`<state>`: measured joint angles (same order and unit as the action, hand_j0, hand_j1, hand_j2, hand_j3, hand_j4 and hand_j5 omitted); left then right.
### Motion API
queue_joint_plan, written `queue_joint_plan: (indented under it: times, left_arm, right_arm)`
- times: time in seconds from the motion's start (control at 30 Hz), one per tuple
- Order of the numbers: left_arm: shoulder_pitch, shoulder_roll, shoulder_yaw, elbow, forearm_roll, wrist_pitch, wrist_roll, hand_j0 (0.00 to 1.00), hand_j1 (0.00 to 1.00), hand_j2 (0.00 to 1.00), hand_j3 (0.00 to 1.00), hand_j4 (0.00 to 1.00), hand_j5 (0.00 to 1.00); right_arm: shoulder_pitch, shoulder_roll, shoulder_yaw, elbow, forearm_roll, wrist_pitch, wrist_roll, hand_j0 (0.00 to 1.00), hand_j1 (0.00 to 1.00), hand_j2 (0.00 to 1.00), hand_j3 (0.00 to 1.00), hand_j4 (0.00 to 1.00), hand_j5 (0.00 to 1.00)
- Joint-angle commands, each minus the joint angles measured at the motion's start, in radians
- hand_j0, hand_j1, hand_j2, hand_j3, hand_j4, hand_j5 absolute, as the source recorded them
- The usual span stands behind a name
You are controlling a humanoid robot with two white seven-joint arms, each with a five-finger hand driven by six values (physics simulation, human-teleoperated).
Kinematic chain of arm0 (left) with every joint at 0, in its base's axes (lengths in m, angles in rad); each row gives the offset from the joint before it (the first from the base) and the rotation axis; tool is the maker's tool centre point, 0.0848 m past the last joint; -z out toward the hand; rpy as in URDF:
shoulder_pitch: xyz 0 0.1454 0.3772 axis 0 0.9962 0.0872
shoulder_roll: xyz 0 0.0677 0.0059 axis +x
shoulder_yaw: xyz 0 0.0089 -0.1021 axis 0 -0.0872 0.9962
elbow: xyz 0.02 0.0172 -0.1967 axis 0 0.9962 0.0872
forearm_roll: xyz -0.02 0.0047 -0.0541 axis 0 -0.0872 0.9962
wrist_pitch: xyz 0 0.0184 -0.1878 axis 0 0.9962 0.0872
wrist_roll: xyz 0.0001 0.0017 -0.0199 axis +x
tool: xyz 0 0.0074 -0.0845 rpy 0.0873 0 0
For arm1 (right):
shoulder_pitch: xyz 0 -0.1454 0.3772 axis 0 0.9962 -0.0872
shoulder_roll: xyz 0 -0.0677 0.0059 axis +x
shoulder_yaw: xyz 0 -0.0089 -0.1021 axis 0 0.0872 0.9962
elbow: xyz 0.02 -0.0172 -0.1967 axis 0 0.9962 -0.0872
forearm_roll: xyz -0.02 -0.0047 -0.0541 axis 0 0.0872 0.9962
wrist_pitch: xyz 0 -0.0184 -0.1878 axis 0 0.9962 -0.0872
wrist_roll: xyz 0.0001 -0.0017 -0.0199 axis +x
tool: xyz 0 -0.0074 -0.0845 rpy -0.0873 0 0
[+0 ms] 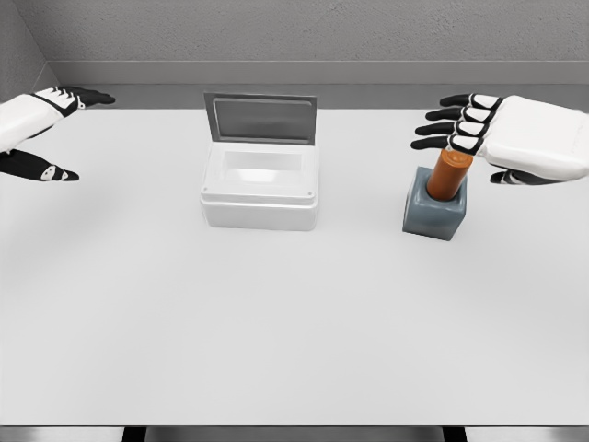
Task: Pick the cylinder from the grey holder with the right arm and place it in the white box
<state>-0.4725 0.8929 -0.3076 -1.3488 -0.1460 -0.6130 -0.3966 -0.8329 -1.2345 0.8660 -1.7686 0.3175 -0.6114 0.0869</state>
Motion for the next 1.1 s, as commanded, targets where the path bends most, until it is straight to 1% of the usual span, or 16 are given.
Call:
queue_joint_plan:
  times: [0.0, 0.17, 0.2, 0.27, 0.33, 0.37, 0.43, 0.47, 0.5, 0.53, 0.6, 0.67, 0.83, 0.93, 1.0, 1.07]
  left_arm:
    - [0.0, 0.001, 0.001, -0.001, 0.005, 0.002, -0.001, 1.0, 1.0, 1.0, 1.0, 1.0, 1.0]
    - [0.0, -0.002, -0.002, 0.017, 0.017, 0.002, -0.001, 1.0, 1.0, 1.0, 1.0, 1.0, 1.0]
    - [0.0, 0.0, -0.011, 0.017, 0.02, 0.002, -0.001, 1.0, 1.0, 1.0, 1.0, 1.0, 1.0]
    - [-0.002, -0.002, -0.047, 0.022, 0.074, 0.002, -0.001, 1.0, 1.0, 1.0, 1.0, 1.0, 1.0]
    - [-0.009, -0.003, -0.07, 0.025, 0.106, 0.002, -0.011, 1.0, 1.0, 1.0, 1.0, 1.0, 1.0]
    - [-0.011, -0.003, -0.071, 0.028, 0.117, 0.002, -0.036, 1.0, 1.0, 1.0, 1.0, 1.0, 1.0]
    - [-0.011, -0.006, -0.087, 0.03, 0.239, 0.002, -0.113, 1.0, 1.0, 1.0, 1.0, 1.0, 1.0]
    - [-0.011, -0.006, -0.094, 0.03, 0.31, 0.002, -0.168, 1.0, 1.0, 1.0, 1.0, 1.0, 1.0]
    - [-0.011, -0.006, -0.107, 0.028, 0.374, 0.002, -0.214, 1.0, 1.0, 1.0, 1.0, 1.0, 1.0]
    - [-0.011, -0.006, -0.116, 0.028, 0.437, 0.002, -0.214, 1.0, 1.0, 1.0, 1.0, 1.0, 1.0]
    - [-0.014, -0.006, -0.12, 0.017, 0.612, 0.002, -0.214, 1.0, 1.0, 1.0, 1.0, 1.0, 1.0]
    - [-0.021, -0.011, -0.12, 0.014, 0.703, 0.002, -0.214, 1.0, 1.0, 1.0, 1.0, 1.0, 1.0]
    - [-0.021, -0.012, -0.116, 0.016, 0.689, 0.002, -0.214, 1.0, 1.0, 1.0, 1.0, 1.0, 1.0]
    - [-0.023, -0.012, -0.113, 0.014, 0.566, 0.002, -0.214, 1.0, 1.0, 1.0, 1.0, 1.0, 1.0]
    - [-0.017, -0.012, -0.116, 0.014, 0.562, 0.002, -0.214, 1.0, 1.0, 1.0, 1.0, 1.0, 1.0]
    - [-0.014, -0.012, -0.114, 0.014, 0.56, 0.002, -0.214, 1.0, 1.0, 1.0, 1.0, 1.0, 1.0]
  right_arm:
    - [0.0, -0.003, -0.001, 0.0, -0.003, 0.001, -0.001, 1.0, 1.0, 1.0, 1.0, 1.0, 1.0]
    - [-0.003, -0.008, -0.001, 0.001, -0.021, 0.001, -0.015, 1.0, 1.0, 1.0, 1.0, 1.0, 1.0]
    - [-0.005, -0.008, -0.001, 0.015, -0.024, 0.001, -0.015, 1.0, 1.0, 1.0, 1.0, 1.0, 1.0]
    - [-0.028, -0.002, -0.013, 0.041, -0.015, 0.001, 0.017, 1.0, 1.0, 1.0, 1.0, 1.0, 1.0]
    - [-0.092, 0.02, -0.013, 0.049, -0.012, 0.001, 0.25, 1.0, 1.0, 1.0, 1.0, 1.0, 1.0]
    - [-0.104, 0.081, -0.012, 0.083, -0.011, 0.001, 0.345, 1.0, 1.0, 1.0, 1.0, 1.0, 1.0]
    - [-0.136, 0.171, -0.012, 0.181, -0.012, 0.001, 0.485, 1.0, 1.0, 1.0, 1.0, 1.0, 1.0]
    - [-0.147, 0.213, -0.01, 0.216, -0.012, 0.001, 0.524, 1.0, 1.0, 1.0, 1.0, 1.0, 1.0]
    - [-0.152, 0.245, -0.01, 0.238, -0.011, 0.001, 0.524, 1.0, 1.0, 1.0, 1.0, 1.0, 1.0]
    - [-0.161, 0.262, -0.007, 0.248, -0.011, 0.001, 0.524, 1.0, 1.0, 1.0, 1.0, 1.0, 1.0]
    - [-0.173, 0.274, -0.004, 0.261, 0.015, 0.001, 0.524, 1.0, 1.0, 1.0, 1.0, 1.0, 1.0]
    - [-0.175, 0.285, -0.004, 0.258, 0.066, 0.001, 0.524, 1.0, 1.0, 1.0, 1.0, 1.0, 1.0]
    - [-0.175, 0.288, 0.001, 0.241, 0.149, 0.001, 0.524, 0.99, 0.99, 0.99, 0.99, 0.99, 0.99]
    - [-0.173, 0.282, 0.002, 0.227, 0.183, 0.001, 0.524, 0.99, 0.99, 0.99, 0.99, 0.99, 0.99]
    - [-0.173, 0.282, 0.036, 0.225, 0.184, 0.001, 0.524, 0.99, 0.99, 0.99, 0.99, 0.99, 0.99]
    - [-0.172, 0.285, 0.041, 0.227, 0.192, 0.001, 0.524, 0.99, 0.99, 0.99, 0.99, 0.99, 0.99]
